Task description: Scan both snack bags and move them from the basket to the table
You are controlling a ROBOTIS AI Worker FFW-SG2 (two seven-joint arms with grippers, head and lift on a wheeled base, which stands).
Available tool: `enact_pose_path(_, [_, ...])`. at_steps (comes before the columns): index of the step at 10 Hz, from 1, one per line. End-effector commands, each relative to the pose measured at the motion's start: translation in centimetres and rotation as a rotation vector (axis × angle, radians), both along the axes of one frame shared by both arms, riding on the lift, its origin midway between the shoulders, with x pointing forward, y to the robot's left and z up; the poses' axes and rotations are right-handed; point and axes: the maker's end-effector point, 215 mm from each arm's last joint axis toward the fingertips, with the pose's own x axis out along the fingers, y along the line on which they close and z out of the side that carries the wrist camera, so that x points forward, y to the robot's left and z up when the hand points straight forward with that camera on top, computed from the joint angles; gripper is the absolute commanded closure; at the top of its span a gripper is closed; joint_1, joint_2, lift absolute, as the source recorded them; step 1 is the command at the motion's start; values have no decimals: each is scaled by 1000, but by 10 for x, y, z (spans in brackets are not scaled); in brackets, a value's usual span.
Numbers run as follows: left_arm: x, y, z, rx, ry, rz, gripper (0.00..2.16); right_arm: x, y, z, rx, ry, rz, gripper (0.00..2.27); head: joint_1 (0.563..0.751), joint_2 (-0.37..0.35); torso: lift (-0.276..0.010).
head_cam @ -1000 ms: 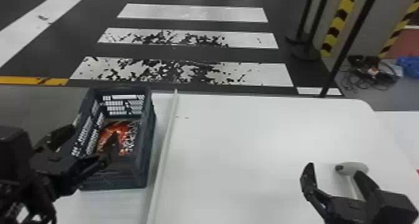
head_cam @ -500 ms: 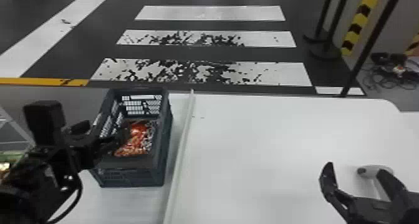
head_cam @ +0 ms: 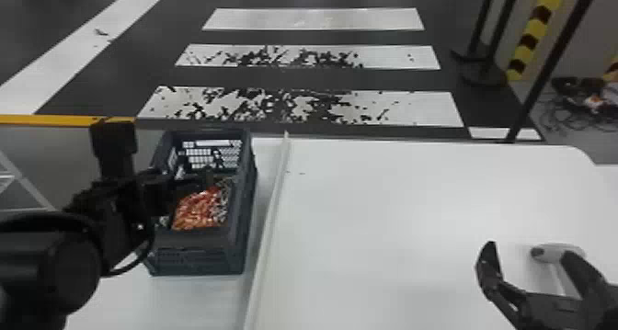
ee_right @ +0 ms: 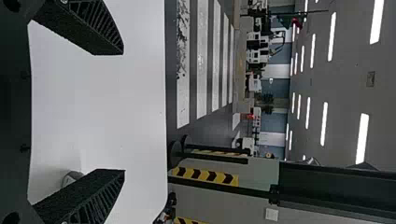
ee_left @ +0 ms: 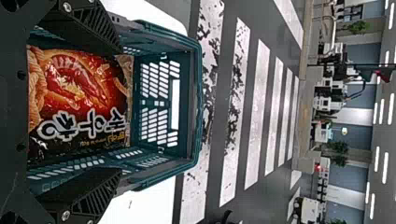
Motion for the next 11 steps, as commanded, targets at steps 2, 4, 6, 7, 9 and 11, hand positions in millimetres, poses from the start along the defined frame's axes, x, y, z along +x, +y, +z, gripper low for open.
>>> enact_pose_path(2, [16,0,-6,24,28,10,144,-1,-4,-5,-6,7,-3,9,695,54,-98])
enact_pose_path(4, [19,6,-24,20,88,19,144,0,-5,-11,-7,15,-4,12,695,54,-98])
enact_pose_path(6, [23,7,-34,19,126,18,144,1,-2,-11,-3,13,-2,12,695,58,-98])
enact_pose_path(7, [24,9,-41,15,157,19,144,1,-4,-12,-4,14,-5,12,695,59,-98])
enact_pose_path(9, [31,8,-53,5,214,18,144,1,-4,-14,-4,13,-5,12,695,61,-98])
enact_pose_path(11, [39,7,-59,-12,246,15,144,0,-4,-16,-2,14,-6,12,695,60,-98])
